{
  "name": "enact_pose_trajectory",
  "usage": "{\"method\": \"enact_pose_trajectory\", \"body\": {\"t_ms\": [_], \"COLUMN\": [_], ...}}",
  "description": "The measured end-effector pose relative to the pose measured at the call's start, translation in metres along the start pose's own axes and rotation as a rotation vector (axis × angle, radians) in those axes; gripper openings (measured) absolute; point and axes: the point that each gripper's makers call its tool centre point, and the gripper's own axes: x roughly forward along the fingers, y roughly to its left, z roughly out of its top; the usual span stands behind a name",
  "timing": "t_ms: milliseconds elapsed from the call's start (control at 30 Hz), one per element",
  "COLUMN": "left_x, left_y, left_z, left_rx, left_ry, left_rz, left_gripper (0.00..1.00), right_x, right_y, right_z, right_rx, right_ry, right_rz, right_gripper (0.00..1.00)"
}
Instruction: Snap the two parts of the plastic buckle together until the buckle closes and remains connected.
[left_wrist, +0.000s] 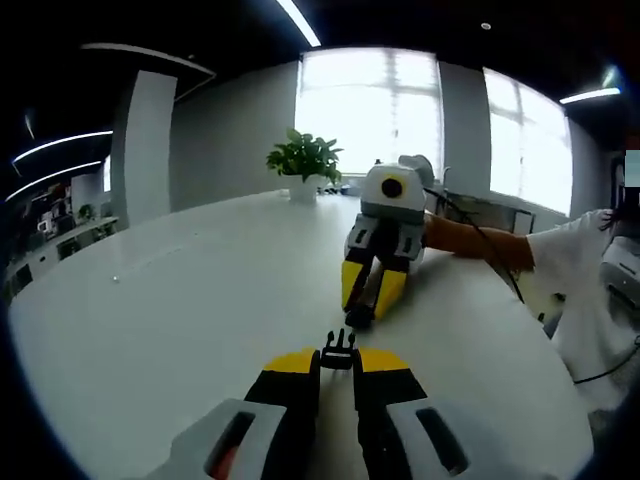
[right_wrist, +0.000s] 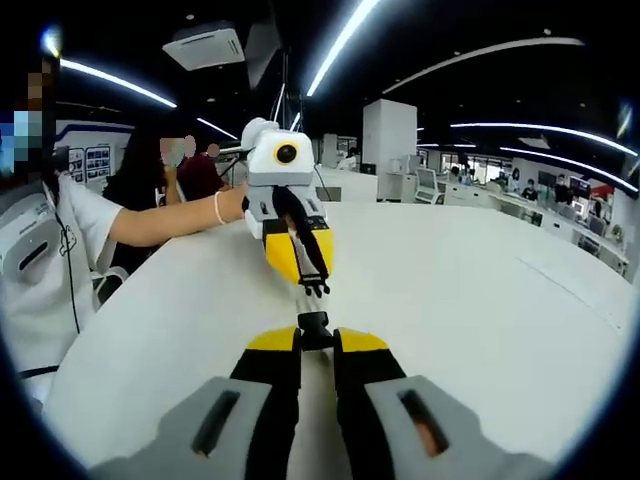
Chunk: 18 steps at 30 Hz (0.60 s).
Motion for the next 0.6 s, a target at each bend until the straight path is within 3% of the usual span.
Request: {"method": "enact_pose_trajectory", "body": {"t_ms": [167,600], "left_x": [0.004,0.006], "left_y": [-0.005,-0.01], "left_z": [-0.007,-0.006], "left_rx": [0.022,0.027], "left_ry": [0.036,0.034], "left_rz": [-0.011,-0.027], "left_gripper": [0.12,0.12], "right_x": [0.0,0.004], "right_y": [0.003,0.011], "right_z": [0.002,-0.004], "right_rx": [0.0,0.003], "right_ry": [-0.005,0.031], "right_rz": [0.007,0.028], "right_gripper": [0.13,0.12]}}
